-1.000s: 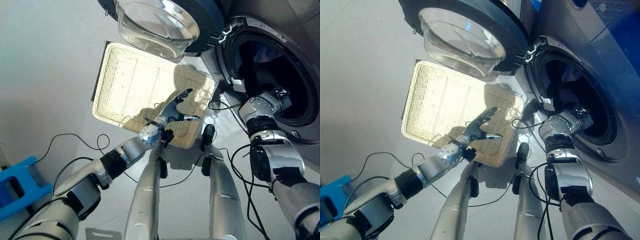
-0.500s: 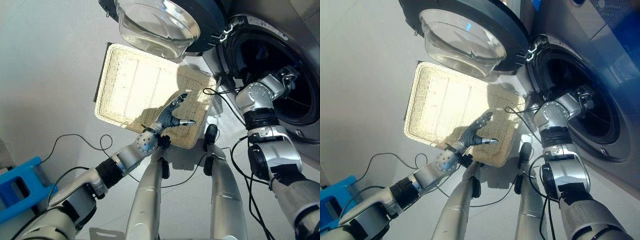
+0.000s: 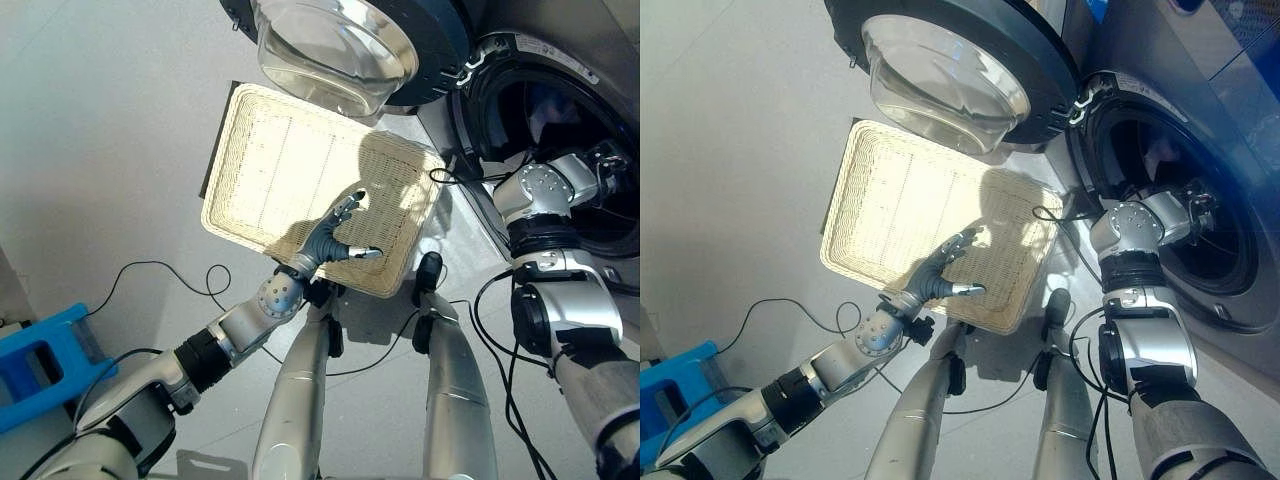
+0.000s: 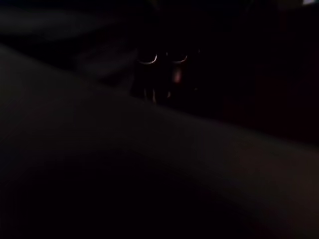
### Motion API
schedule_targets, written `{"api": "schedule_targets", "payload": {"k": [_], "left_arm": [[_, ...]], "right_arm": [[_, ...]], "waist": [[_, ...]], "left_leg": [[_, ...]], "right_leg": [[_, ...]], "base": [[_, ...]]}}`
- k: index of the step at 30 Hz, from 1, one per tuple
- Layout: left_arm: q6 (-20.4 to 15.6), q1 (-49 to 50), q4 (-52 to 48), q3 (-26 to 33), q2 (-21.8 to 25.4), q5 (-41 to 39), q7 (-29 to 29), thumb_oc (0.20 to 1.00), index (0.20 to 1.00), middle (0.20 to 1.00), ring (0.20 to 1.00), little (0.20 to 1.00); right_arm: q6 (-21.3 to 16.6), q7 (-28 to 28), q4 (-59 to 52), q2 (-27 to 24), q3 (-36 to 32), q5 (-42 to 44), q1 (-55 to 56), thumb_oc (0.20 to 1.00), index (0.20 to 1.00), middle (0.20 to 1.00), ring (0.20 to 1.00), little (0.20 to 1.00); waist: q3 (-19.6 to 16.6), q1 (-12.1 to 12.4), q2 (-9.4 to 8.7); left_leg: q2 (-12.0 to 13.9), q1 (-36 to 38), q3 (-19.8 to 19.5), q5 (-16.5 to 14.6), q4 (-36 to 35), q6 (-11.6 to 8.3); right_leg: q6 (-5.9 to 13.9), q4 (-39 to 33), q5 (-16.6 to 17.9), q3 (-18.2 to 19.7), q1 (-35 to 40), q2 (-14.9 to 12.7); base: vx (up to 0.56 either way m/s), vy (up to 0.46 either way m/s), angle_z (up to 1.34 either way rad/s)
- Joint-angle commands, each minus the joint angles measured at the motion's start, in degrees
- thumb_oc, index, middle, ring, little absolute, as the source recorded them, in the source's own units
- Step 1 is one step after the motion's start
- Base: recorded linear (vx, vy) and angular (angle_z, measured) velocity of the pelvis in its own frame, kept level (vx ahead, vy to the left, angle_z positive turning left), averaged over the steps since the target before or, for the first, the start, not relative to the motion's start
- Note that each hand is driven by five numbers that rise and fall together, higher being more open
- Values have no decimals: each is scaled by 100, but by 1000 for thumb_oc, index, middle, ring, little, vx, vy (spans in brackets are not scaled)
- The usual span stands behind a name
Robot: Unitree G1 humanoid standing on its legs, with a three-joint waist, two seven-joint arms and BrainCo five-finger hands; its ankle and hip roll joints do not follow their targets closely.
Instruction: Put the clothes into the washing machine.
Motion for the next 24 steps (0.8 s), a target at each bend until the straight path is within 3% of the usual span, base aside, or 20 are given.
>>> {"api": "schedule_targets", "payload": {"k": [1, 3, 4, 8, 20, 24], "left_arm": [[-403, -2, -505, 256, -220, 73, 142, 1000, 1000, 1000, 1000, 1000], [-379, -70, -476, 239, -216, 80, 160, 1000, 1000, 1000, 1000, 1000], [-368, -86, -450, 229, -227, 82, 168, 1000, 1000, 1000, 1000, 1000], [-338, -146, -417, 209, -214, 130, 198, 1000, 1000, 1000, 1000, 1000], [-300, -351, -351, 195, -261, 144, 276, 1000, 1000, 1000, 1000, 1000], [-241, -427, -262, 114, -284, 167, 307, 1000, 1000, 1000, 1000, 1000]], "right_arm": [[-528, -131, -245, -1241, 29, -50, -42, 200, 200, 200, 200, 200], [-519, -351, -96, -1244, -5, -50, -24, 200, 200, 200, 200, 200], [-367, -292, -54, -1228, -10, -50, 12, 1000, 1000, 1000, 1000, 1000], [15, -156, 49, -1155, 2, -50, 66, 1000, 1000, 1000, 1000, 1000], [187, -716, 621, -1044, 206, -50, 129, 1000, 1000, 1000, 1000, 1000], [430, -930, 1020, -1105, 313, -50, 62, 1000, 1000, 1000, 1000, 1000]], "waist": [[-103, -175, 381], [-103, -168, 381], [-103, -172, 384], [-103, -176, 378], [-103, -182, 335], [-103, -181, 317]], "left_leg": [[-476, -11, 146, -737, 725, 247], [-467, -31, 168, -724, 711, 244], [-469, -37, 167, -722, 710, 244], [-482, -34, 168, -720, 702, 244], [-498, -1, 201, -681, 600, 274], [-493, 26, 209, -673, 569, 282]], "right_leg": [[139, 26, 25, -520, 306, 201], [148, 7, 42, -537, 296, 183], [150, 7, 48, -530, 292, 184], [152, -7, 52, -529, 294, 193], [169, -86, 105, -531, 329, 235], [180, -116, 133, -539, 356, 230]], "base": [[0, 0, 0], [0, 0, 0], [0, 0, 0], [0, 0, 0], [0, 0, 0], [0, 0, 0]]}}
